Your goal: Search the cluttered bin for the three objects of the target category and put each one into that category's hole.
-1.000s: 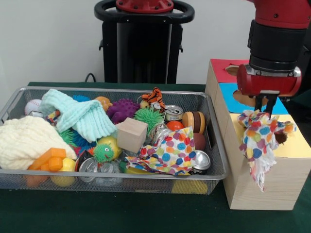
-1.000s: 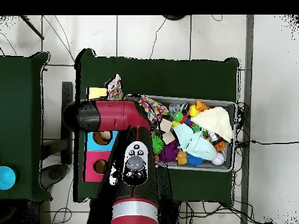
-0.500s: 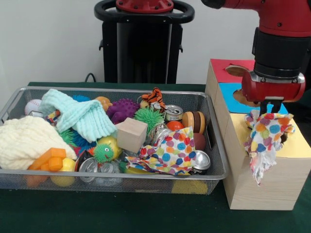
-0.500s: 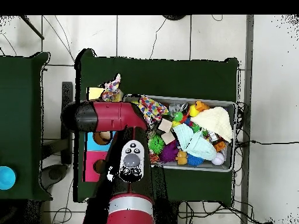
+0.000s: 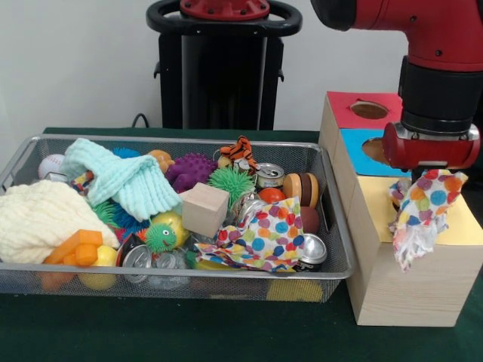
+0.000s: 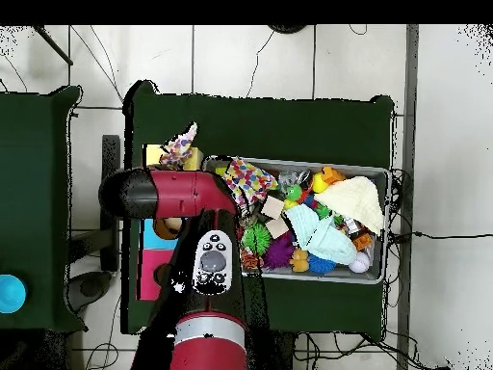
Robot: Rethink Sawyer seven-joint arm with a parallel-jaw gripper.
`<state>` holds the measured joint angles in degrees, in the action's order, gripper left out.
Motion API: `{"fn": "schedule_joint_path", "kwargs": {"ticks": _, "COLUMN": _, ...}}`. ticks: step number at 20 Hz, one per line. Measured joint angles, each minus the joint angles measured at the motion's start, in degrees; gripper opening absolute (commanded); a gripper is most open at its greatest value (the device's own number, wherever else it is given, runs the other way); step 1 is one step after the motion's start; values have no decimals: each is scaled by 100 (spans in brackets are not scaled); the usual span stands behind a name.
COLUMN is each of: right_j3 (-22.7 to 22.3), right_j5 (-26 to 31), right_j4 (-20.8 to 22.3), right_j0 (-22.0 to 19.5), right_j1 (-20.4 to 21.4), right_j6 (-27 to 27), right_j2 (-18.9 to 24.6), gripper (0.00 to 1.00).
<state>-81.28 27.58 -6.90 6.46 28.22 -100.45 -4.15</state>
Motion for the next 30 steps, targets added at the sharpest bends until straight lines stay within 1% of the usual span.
{"fn": "schedule_joint_path", "kwargs": {"ticks": 10, "right_j3": 4, "right_j5": -149, "right_j4": -198, "right_j0": 147, "right_j1": -113, "right_j6": 0, "right_j2": -118, "gripper": 0}}
{"fn": "schedule_joint_path", "kwargs": {"ticks": 14, "right_j3": 94, "right_j5": -168, "right_j4": -238, "right_j0": 300, "right_j1": -202, "right_j6": 0, "right_j2": -313, "gripper": 0}}
{"fn": "schedule_joint_path", "kwargs": {"ticks": 16, "right_j3": 182, "right_j5": -168, "right_j4": -243, "right_j0": 420, "right_j1": -279, "right_j6": 0, "right_j2": -461, "gripper": 0}}
{"fn": "schedule_joint_path", "kwargs": {"ticks": 17, "right_j3": 279, "right_j5": -168, "right_j4": -247, "right_j0": 562, "right_j1": -368, "right_j6": -1, "right_j2": -638, "gripper": 0}}
{"fn": "schedule_joint_path", "kwargs": {"ticks": 21, "right_j3": 431, "right_j5": -165, "right_j4": -253, "right_j0": 761, "right_j1": -496, "right_j6": -1, "right_j2": -900, "gripper": 0}}
{"fn": "schedule_joint_path", "kwargs": {"ticks": 25, "right_j3": 612, "right_j5": -163, "right_j4": -253, "right_j0": 861, "right_j1": -644, "right_j6": -1, "right_j2": -1107, "gripper": 0}}
{"fn": "schedule_joint_path", "kwargs": {"ticks": 30, "right_j3": 811, "right_j5": -90, "right_j4": -258, "right_j0": 860, "right_j1": -827, "right_j6": -1, "right_j2": -1326, "gripper": 0}}
